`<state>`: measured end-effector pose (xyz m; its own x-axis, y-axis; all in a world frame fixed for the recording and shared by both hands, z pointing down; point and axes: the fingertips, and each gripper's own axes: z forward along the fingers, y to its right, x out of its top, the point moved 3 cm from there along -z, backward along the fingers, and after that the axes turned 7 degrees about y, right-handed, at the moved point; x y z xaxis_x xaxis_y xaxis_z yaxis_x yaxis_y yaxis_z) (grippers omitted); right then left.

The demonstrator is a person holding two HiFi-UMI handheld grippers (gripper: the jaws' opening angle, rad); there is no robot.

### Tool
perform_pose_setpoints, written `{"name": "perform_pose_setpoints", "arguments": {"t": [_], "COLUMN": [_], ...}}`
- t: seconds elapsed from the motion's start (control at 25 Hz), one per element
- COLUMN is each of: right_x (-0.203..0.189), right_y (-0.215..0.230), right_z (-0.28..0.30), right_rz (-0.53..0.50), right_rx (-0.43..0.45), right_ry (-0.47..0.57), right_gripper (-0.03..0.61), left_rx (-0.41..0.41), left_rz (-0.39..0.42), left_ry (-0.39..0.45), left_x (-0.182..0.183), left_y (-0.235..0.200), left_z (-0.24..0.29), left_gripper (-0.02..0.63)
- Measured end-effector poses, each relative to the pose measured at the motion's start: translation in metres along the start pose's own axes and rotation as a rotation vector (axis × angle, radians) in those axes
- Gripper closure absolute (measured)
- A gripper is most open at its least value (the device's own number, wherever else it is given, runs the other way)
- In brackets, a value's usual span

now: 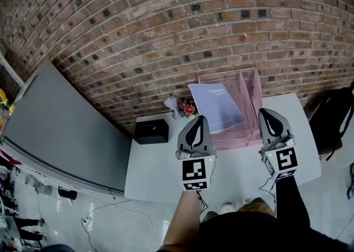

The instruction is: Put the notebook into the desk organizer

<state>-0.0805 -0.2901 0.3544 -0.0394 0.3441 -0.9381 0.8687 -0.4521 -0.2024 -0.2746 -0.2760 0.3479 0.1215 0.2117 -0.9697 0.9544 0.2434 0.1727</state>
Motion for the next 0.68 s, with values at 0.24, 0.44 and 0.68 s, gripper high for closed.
{"name": "perform_pose_setpoints", "arguments": {"t": [0.24, 0.44, 0.68], "right_x": [-0.0009, -0.0003, 0.0011], "right_y": [-0.0015, -0.0023, -0.0062], "right_z": [-0.0016, -0.0021, -0.0033], "right_rz": [0.002, 0.001, 0.000], "right_rx": [0.001, 0.003, 0.006], "right_ry": [0.002, 0.000, -0.004], "right_gripper": [0.558, 0.558, 0.558], "left_rx": [0.000, -0.003, 0.000], "left_rz": [0.003, 0.002, 0.001], "left_ry": [-0.001, -0.003, -0.004], "left_x": [-0.0003, -0.0004, 0.0001], "left_y": [0.0003, 0.0007, -0.0013], "left_z": [-0.0017, -0.0029, -0.0064], "left_gripper": [0.600, 0.600, 0.598]}}
